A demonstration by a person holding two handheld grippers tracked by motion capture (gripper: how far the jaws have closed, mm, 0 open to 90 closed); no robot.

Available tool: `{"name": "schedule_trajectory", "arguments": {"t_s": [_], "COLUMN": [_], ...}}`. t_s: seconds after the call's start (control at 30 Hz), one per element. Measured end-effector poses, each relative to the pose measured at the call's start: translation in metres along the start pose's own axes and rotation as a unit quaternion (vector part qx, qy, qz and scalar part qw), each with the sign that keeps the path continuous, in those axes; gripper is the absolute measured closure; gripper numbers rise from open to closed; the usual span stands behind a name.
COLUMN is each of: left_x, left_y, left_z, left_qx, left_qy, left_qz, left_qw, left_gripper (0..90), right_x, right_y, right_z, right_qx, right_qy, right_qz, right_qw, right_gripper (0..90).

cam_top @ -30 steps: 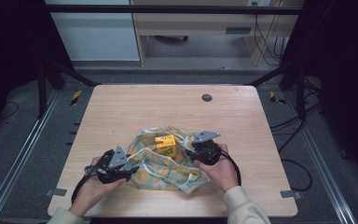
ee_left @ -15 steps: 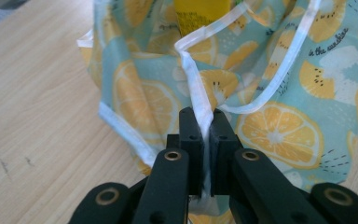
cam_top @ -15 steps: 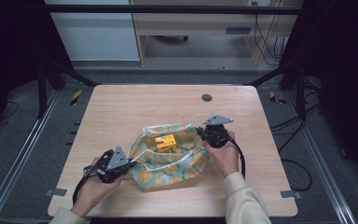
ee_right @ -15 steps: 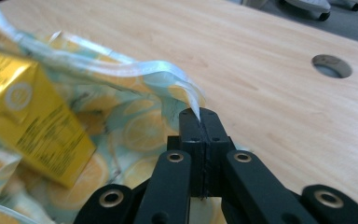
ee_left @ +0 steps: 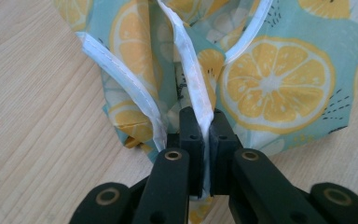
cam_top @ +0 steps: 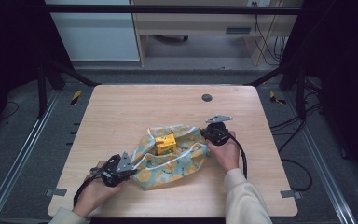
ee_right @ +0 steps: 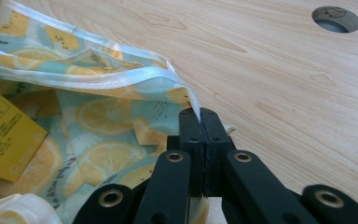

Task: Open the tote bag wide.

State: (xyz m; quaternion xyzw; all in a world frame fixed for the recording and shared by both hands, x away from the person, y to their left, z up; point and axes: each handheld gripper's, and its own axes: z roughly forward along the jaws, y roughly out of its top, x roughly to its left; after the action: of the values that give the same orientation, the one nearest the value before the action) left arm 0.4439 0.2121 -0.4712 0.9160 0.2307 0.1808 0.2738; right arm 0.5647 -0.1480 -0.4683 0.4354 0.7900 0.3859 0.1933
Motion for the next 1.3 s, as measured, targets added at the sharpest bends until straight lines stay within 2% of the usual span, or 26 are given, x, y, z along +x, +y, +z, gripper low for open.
{"name": "schedule_trajectory", "arguments": {"t_s": [0.27,0.37,0.47,0.53,0.57,0.7,0.8,0.87,0.93,1.07,1.17,1.2,1.23,1.27,1.3], "left_x": [-0.008,-0.008,-0.006,-0.007,-0.007,-0.006,-0.003,0.001,0.007,0.023,0.035,0.039,0.041,0.043,0.044], "left_y": [0.002,0.001,0.000,-0.001,-0.001,0.001,0.004,0.008,0.012,0.020,0.028,0.030,0.033,0.035,0.036], "left_z": [0.004,0.004,0.001,-0.004,-0.008,-0.023,-0.036,-0.042,-0.045,-0.043,-0.037,-0.035,-0.032,-0.032,-0.030], "left_qx": [0.002,0.000,-0.004,-0.028,-0.044,-0.080,-0.106,-0.117,-0.113,-0.108,-0.106,-0.104,-0.107,-0.102,-0.104], "left_qy": [-0.014,-0.016,-0.009,-0.001,0.005,0.023,0.027,0.032,0.042,0.058,0.064,0.063,0.064,0.066,0.067], "left_qz": [0.005,0.002,0.000,-0.011,-0.017,-0.037,-0.049,-0.052,-0.047,-0.054,-0.062,-0.062,-0.068,-0.061,-0.064], "left_qw": [0.9999,0.9999,1.0000,0.9995,0.9989,0.9958,0.9928,0.9913,0.9916,0.9909,0.9903,0.9906,0.9899,0.9908,0.9903], "left_gripper": [86.7,86.1,79.1,71.3,66.0,47.2,40.0,37.1,35.8,34.7,34.4,34.3,33.9,33.9,33.9], "right_x": [0.001,0.002,0.004,0.007,0.009,0.024,0.035,0.044,0.051,0.061,0.065,0.066,0.067,0.067,0.067], "right_y": [0.000,-0.001,0.001,0.006,0.010,0.020,0.021,0.017,0.010,-0.010,-0.027,-0.032,-0.036,-0.040,-0.041], "right_z": [0.003,0.004,-0.002,-0.011,-0.017,-0.045,-0.064,-0.077,-0.086,-0.100,-0.102,-0.101,-0.101,-0.100,-0.100], "right_qx": [-0.003,0.002,-0.004,-0.021,-0.030,-0.060,-0.071,-0.072,-0.074,-0.071,-0.065,-0.062,-0.055,-0.052,-0.052], "right_qy": [-0.008,0.002,-0.003,-0.007,-0.009,-0.012,-0.011,-0.008,-0.007,0.005,0.014,0.018,0.019,0.019,0.021], "right_qz": [0.002,0.001,-0.006,-0.003,-0.007,-0.032,-0.045,-0.054,-0.060,-0.061,-0.057,-0.061,-0.064,-0.060,-0.058], "right_qw": [1.0000,1.0000,1.0000,0.9997,0.9995,0.9976,0.9964,0.9959,0.9954,0.9956,0.9961,0.9960,0.9962,0.9966,0.9968], "right_gripper": [89.1,84.3,72.0,61.6,56.0,37.7,26.3,22.4,20.0,17.4,14.3,12.8,11.5,11.2,10.7]}}
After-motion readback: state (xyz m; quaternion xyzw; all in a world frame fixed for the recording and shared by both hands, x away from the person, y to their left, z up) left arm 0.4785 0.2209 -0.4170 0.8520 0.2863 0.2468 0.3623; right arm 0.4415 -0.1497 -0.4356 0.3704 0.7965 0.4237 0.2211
